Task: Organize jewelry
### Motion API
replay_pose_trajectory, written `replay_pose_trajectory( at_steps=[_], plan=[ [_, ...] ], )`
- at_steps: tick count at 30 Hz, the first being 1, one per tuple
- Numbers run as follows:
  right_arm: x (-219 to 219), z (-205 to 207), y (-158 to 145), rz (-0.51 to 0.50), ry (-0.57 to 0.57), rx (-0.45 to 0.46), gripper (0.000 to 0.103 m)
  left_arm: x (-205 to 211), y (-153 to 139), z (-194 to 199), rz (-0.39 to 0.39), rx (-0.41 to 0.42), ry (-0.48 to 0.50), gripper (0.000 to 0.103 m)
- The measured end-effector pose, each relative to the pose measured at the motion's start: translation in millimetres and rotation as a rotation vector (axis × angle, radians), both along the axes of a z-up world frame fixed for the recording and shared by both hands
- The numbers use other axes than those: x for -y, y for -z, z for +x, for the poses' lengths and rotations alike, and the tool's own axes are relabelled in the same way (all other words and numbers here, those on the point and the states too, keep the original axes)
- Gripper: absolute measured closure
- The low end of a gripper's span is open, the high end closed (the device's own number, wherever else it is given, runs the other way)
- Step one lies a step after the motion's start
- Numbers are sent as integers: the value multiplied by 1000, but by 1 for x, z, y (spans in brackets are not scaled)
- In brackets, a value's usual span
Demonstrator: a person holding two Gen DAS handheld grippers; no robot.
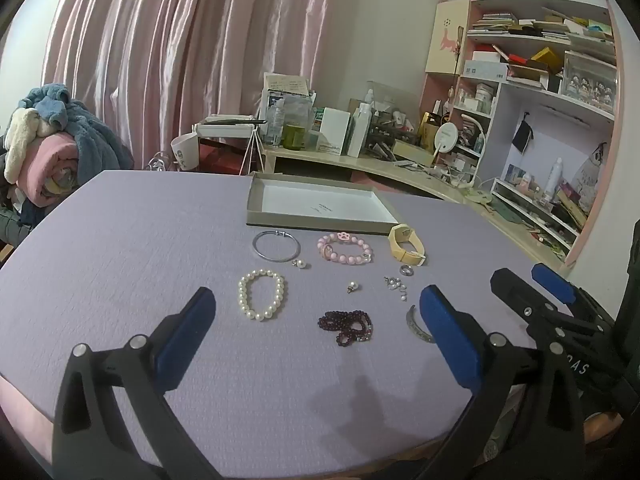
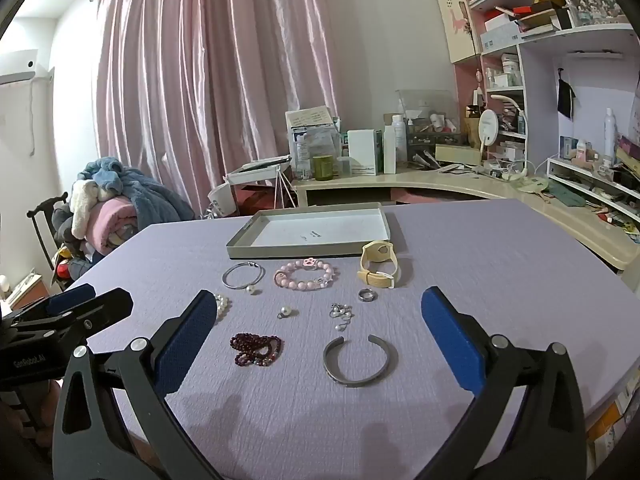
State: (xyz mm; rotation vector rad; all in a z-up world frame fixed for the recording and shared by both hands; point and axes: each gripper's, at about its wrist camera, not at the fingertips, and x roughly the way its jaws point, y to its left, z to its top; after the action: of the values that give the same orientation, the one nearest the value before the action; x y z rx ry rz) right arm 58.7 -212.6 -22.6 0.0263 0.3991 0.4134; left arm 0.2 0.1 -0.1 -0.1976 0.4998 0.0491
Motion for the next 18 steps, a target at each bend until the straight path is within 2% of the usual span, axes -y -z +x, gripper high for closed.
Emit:
replay_pose_trajectory(
  at_steps=[18],
  plan=[
    [1, 1, 1, -2, 1, -3, 1, 0, 0, 0, 2, -4, 0, 2]
  ],
)
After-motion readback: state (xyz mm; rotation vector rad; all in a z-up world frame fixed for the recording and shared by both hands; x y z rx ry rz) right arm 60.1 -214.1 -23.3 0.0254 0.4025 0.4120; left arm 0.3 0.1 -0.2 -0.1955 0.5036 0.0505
